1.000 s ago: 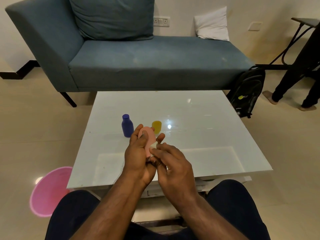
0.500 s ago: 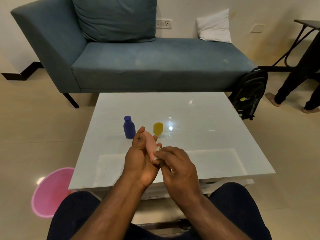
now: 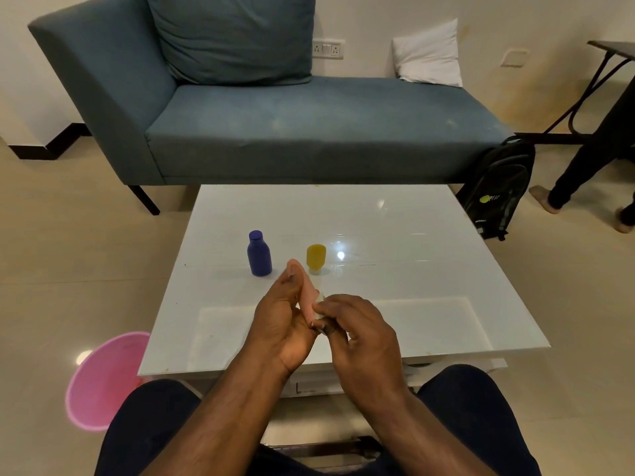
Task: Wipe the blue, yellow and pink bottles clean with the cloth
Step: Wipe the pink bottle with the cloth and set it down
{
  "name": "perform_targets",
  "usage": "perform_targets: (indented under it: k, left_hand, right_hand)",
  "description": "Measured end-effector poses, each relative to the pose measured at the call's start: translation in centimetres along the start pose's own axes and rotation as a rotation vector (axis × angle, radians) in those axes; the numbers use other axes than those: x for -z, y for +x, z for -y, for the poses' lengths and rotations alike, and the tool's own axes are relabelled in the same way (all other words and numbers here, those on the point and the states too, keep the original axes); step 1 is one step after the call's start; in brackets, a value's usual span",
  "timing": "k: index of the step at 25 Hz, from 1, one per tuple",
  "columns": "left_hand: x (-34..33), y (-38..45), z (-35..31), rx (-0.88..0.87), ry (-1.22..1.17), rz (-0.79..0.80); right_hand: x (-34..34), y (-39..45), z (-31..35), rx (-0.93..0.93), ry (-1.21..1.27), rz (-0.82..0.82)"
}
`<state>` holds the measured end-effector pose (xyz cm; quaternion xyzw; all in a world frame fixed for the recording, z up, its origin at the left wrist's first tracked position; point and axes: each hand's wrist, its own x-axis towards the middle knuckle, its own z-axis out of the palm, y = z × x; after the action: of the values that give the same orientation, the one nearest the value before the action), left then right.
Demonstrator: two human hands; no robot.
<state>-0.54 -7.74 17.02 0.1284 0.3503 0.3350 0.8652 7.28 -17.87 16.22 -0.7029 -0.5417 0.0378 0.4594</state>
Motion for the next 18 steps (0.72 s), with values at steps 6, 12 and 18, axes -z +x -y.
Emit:
perform_targets:
  k: [6,12,18]
  left_hand:
    - [0.5,-0.2,0.3,0.012,0.039,0.011]
    - [0.2,-0.9,1.1,0.061,0.141,0.034]
    - [0.5,-0.9,0.8,0.039,0.174,0.035]
  right_hand:
    - [0.3,0.5,0.9,0.044,-0.039,0.146]
    - [0.5,3.9,0.4,-0.103,-0.014,0.051]
    - [-0.1,1.3,0.9,-0.128,0.062,0.076]
